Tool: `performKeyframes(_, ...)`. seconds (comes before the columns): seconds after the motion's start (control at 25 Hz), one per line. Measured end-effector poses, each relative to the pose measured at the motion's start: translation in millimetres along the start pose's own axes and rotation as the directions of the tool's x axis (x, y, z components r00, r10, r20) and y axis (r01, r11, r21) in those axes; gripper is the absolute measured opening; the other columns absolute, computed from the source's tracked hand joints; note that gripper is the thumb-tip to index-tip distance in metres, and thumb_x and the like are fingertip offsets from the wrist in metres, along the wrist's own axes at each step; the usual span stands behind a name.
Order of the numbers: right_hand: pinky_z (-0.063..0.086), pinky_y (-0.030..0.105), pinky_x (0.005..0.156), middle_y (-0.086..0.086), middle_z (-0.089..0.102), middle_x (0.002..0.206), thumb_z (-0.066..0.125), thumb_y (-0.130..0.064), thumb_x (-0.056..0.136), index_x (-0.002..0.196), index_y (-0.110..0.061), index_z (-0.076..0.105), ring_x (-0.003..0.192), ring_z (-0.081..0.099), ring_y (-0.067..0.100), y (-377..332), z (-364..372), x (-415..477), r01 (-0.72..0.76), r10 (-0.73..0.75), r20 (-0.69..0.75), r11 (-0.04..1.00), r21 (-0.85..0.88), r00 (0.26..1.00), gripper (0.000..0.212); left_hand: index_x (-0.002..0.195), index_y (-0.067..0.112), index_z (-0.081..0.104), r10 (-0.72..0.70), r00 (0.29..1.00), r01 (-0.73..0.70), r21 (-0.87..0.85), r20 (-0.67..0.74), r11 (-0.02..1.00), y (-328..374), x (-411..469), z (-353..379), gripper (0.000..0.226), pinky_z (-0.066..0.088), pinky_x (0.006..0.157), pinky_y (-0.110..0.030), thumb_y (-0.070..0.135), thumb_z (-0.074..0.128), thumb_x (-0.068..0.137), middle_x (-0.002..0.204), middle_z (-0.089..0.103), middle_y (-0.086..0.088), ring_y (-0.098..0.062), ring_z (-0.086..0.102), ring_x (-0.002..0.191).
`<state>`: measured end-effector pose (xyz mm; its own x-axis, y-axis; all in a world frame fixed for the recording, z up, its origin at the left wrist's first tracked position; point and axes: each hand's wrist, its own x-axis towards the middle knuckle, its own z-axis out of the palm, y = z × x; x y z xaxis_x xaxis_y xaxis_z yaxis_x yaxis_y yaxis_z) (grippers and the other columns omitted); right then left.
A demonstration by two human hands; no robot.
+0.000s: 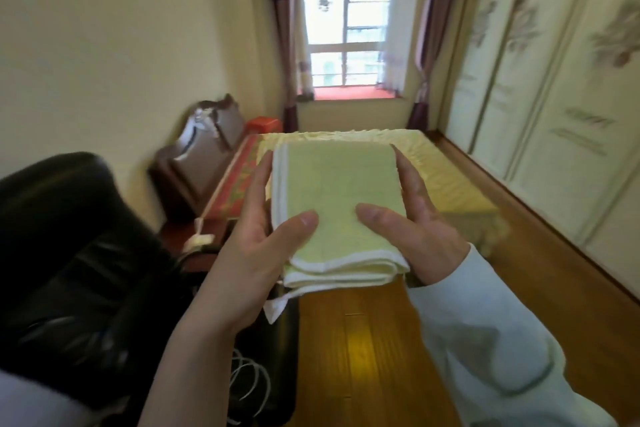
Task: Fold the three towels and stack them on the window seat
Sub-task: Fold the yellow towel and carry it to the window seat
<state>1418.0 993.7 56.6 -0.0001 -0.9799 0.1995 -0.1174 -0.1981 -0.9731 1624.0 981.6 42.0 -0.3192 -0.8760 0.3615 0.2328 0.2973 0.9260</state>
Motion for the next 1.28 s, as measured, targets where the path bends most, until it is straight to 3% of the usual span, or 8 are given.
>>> performKeyframes(0.08, 0.046, 0.002, 0.053, -0.029, 0.046, 0.107, 0.068, -0.039, 0.079, 0.138, -0.064, 0.018, 0.086, 0.055, -0.002, 1, -59, 0, -0.031, 0.032, -0.065, 0.999, 0.013, 0.997, 0.082, 0.148, 0.056, 0.03, -0.021, 0.998, 0.022, -0.02, 0.051, 1.0, -18, 33, 51, 0.075, 0.057, 0.093, -0.053, 0.02, 0.063, 0.09, 0.137, 0.064, 0.004, -0.03, 0.068, 0.12)
performKeyframes(0.2, 0.044, 0.0, 0.052, -0.027, 0.047, 0.106, 0.068, -0.03, 0.083, 0.135, -0.059, 0.025, 0.082, 0.057, -0.01, 5, -131, 0, -0.038, 0.044, -0.176, 0.999, 0.039, 0.983, 0.073, 0.148, 0.056, 0.03, -0.045, 0.99, 0.054, -0.062, 0.136, 0.997, -38, 78, 117, 0.075, 0.059, 0.09, -0.05, 0.021, 0.067, 0.092, 0.132, 0.068, 0.003, -0.031, 0.07, 0.116)
performKeyframes(0.32, 0.054, 0.022, 0.076, -0.016, 0.053, 0.123, 0.077, -0.038, 0.069, 0.137, -0.061, 0.028, 0.105, 0.059, 0.01, 18, -191, 6, -0.014, 0.036, -0.26, 0.996, 0.085, 0.965, 0.086, 0.146, 0.059, 0.031, -0.072, 0.977, 0.093, -0.1, 0.202, 0.991, -56, 118, 173, 0.076, 0.061, 0.086, -0.045, 0.022, 0.069, 0.091, 0.124, 0.072, 0.009, -0.029, 0.072, 0.113)
performKeyframes(0.48, 0.05, 0.048, 0.098, -0.013, 0.049, 0.137, 0.077, -0.052, 0.059, 0.133, -0.068, 0.028, 0.121, 0.056, 0.022, 39, -265, 19, 0.032, -0.032, -0.371, 0.999, -0.004, 0.928, 0.09, 0.142, 0.063, 0.035, -0.082, 0.948, 0.123, -0.116, 0.307, 0.986, -89, 176, 233, 0.075, 0.057, 0.093, -0.054, 0.024, 0.069, 0.088, 0.131, 0.069, 0.005, -0.03, 0.071, 0.114)
performKeyframes(0.72, 0.051, 0.044, 0.099, -0.016, 0.049, 0.136, 0.076, -0.05, 0.062, 0.137, -0.064, 0.028, 0.121, 0.055, 0.017, 82, -370, 85, 0.04, -0.069, -0.489, 0.997, -0.07, 0.869, 0.09, 0.143, 0.059, 0.037, -0.067, 0.908, 0.134, -0.135, 0.414, 0.982, -158, 292, 308, 0.075, 0.057, 0.093, -0.057, 0.023, 0.068, 0.086, 0.129, 0.069, 0.0, -0.031, 0.071, 0.113)
performKeyframes(0.92, 0.055, 0.015, 0.075, -0.027, 0.054, 0.121, 0.072, -0.031, 0.071, 0.134, -0.056, 0.033, 0.1, 0.062, -0.01, 105, -456, 185, 0.08, -0.105, -0.546, 0.994, -0.07, 0.831, 0.079, 0.145, 0.056, 0.036, -0.033, 0.866, 0.132, -0.165, 0.499, 0.978, -212, 429, 356, 0.077, 0.06, 0.085, -0.043, 0.021, 0.069, 0.085, 0.126, 0.071, 0.004, -0.029, 0.071, 0.112)
performKeyframes(1.08, 0.057, 0.02, 0.076, -0.021, 0.061, 0.121, 0.073, -0.025, 0.073, 0.132, -0.057, 0.041, 0.104, 0.065, -0.002, 119, -519, 253, 0.106, -0.11, -0.593, 0.993, -0.041, 0.798, 0.075, 0.143, 0.058, 0.038, 0.004, 0.838, 0.109, -0.174, 0.546, 0.979, -245, 526, 395, 0.074, 0.06, 0.087, -0.042, 0.022, 0.068, 0.085, 0.139, 0.059, 0.004, -0.025, 0.067, 0.118)
performKeyframes(1.28, 0.056, 0.018, 0.073, -0.031, 0.064, 0.109, 0.071, -0.026, 0.072, 0.12, -0.066, 0.042, 0.099, 0.065, -0.006, 145, -604, 320, 0.093, -0.101, -0.631, 0.995, -0.045, 0.769, 0.068, 0.145, 0.056, 0.037, -0.012, 0.814, 0.138, -0.174, 0.581, 0.975, -296, 623, 452, 0.076, 0.06, 0.085, -0.039, 0.023, 0.069, 0.084, 0.132, 0.061, 0.007, -0.024, 0.07, 0.113)
